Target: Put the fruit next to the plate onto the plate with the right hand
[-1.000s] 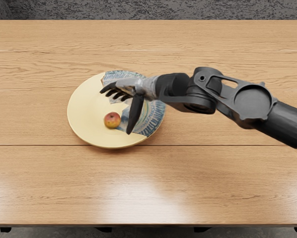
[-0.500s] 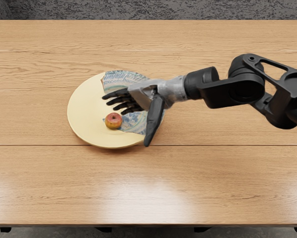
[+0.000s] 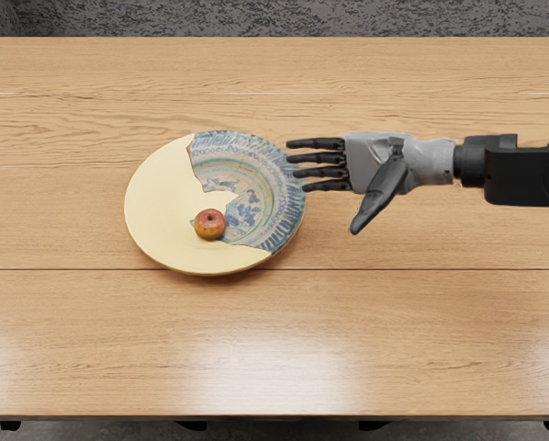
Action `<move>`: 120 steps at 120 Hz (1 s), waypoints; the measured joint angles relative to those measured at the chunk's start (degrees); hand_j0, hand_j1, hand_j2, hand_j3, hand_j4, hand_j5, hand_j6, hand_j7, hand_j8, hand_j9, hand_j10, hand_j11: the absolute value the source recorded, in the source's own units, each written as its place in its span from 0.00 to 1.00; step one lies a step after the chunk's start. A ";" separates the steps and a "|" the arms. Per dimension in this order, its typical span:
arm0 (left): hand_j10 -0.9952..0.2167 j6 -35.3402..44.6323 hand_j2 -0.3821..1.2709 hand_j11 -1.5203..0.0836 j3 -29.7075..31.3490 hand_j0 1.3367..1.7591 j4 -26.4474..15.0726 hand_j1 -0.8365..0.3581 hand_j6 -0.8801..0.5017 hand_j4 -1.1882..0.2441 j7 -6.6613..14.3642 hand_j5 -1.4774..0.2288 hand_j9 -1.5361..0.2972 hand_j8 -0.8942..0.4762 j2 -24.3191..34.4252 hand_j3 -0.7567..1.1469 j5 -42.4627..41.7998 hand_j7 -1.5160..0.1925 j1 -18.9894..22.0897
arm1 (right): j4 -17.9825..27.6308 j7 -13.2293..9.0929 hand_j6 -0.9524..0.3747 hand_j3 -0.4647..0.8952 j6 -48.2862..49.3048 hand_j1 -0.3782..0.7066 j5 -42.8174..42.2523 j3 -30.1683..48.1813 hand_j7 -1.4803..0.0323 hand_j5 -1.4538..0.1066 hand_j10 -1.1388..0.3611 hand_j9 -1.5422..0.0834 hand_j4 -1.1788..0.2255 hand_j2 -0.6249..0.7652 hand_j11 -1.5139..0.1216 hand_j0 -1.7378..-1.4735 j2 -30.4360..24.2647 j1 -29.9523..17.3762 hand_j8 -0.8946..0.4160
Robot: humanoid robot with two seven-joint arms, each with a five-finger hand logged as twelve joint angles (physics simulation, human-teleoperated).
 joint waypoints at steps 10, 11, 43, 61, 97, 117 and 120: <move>0.82 0.00 0.23 0.95 0.00 0.76 0.00 0.99 0.64 0.83 0.00 0.87 0.84 0.65 0.00 0.40 0.00 0.89 0.00 | -0.04 -0.01 0.72 0.34 0.01 0.03 1.90 -0.07 0.98 0.93 0.76 0.95 0.84 0.45 0.93 0.30 -2.00 -0.93 0.68; 0.82 0.00 0.23 0.95 0.00 0.76 0.00 0.99 0.64 0.83 0.00 0.87 0.84 0.65 0.00 0.40 0.00 0.89 0.00 | -0.04 -0.02 0.72 0.34 0.01 0.03 2.12 -0.09 0.98 0.93 0.76 0.95 0.84 0.45 0.93 0.30 -2.23 -1.01 0.68; 0.82 0.00 0.23 0.95 0.00 0.76 0.02 0.99 0.64 0.83 0.00 0.87 0.84 0.65 0.00 0.40 0.00 0.89 0.00 | -0.13 -0.03 0.72 0.34 0.02 0.03 6.92 -0.53 0.98 0.93 0.76 0.95 0.84 0.45 0.93 0.30 -8.74 -3.98 0.68; 0.82 0.00 0.23 0.95 0.00 0.76 0.01 0.99 0.64 0.83 0.00 0.87 0.84 0.65 0.00 0.40 0.00 0.89 0.00 | -0.26 -0.03 0.72 0.34 0.02 0.03 8.63 -0.62 0.98 0.93 0.76 0.95 0.84 0.45 0.93 0.30 -12.20 -5.55 0.68; 0.82 0.00 0.23 0.95 -0.01 0.76 0.00 0.99 0.64 0.83 0.00 0.87 0.84 0.65 0.00 0.40 0.01 0.89 0.00 | -0.51 0.07 0.72 0.34 0.03 0.03 10.56 -0.62 0.98 0.93 0.76 0.95 0.84 0.45 0.93 0.30 -17.97 -7.98 0.68; 0.82 0.00 0.23 0.95 -0.01 0.76 0.01 0.99 0.64 0.83 0.00 0.87 0.84 0.65 0.00 0.40 0.01 0.89 0.00 | -0.49 0.13 0.72 0.34 0.03 0.03 11.31 -0.63 0.98 0.93 0.76 0.95 0.84 0.45 0.93 0.30 -19.32 -8.58 0.68; 0.82 0.00 0.23 0.95 -0.01 0.76 0.01 0.99 0.64 0.83 0.00 0.87 0.84 0.65 0.00 0.40 0.01 0.89 0.00 | -0.48 0.13 0.72 0.34 0.03 0.03 11.34 -0.62 0.98 0.93 0.76 0.95 0.84 0.45 0.93 0.30 -19.39 -8.64 0.68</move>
